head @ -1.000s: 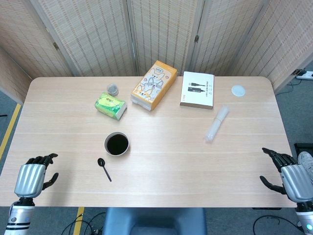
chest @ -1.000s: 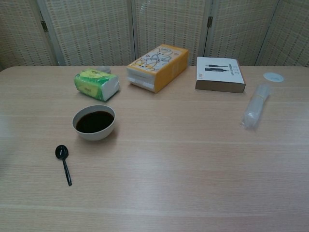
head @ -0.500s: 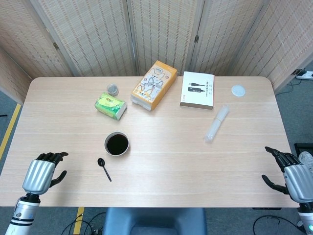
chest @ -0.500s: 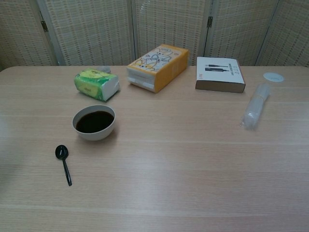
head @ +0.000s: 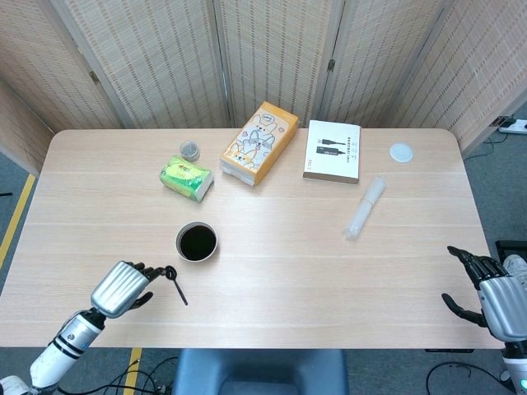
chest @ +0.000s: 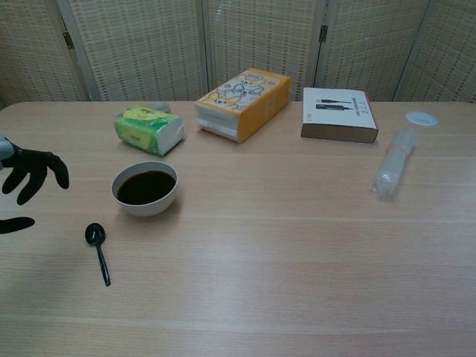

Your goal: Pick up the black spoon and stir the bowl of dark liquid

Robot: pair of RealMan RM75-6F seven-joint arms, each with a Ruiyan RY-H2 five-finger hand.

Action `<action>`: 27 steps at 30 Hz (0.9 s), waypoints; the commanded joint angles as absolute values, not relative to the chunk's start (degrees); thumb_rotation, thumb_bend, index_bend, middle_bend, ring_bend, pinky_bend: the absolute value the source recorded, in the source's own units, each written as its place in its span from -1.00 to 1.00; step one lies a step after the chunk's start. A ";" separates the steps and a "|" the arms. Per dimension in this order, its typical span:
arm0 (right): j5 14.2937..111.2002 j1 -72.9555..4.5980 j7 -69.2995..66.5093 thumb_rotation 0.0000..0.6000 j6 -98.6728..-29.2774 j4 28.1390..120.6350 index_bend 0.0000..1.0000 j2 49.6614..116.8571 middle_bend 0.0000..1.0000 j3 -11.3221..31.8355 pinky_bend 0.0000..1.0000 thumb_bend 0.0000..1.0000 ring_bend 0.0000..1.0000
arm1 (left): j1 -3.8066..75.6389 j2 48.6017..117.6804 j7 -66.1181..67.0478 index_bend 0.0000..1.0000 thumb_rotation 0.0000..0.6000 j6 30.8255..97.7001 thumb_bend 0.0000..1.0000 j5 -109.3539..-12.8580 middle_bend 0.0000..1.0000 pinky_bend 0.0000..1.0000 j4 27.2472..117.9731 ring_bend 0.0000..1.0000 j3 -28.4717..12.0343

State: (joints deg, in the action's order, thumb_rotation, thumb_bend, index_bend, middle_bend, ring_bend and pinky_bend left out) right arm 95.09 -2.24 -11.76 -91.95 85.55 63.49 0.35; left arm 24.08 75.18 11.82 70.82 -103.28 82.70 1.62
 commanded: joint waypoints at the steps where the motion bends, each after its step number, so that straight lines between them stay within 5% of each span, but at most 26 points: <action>1: 95.09 -2.21 -11.64 1.00 -91.94 85.52 -0.68 63.51 -0.52 0.32 -0.42 -0.66 -0.44 | 27.11 77.20 10.93 -0.14 1.00 68.27 -0.38 -106.36 0.46 0.75 79.06 0.42 3.08; 27: 94.58 -2.45 -10.42 1.00 -90.80 86.27 -0.68 63.24 -0.52 0.29 -0.42 -0.66 -0.43 | 34.66 93.56 3.51 0.06 1.00 70.22 -0.38 -114.09 0.67 0.89 50.91 0.57 9.38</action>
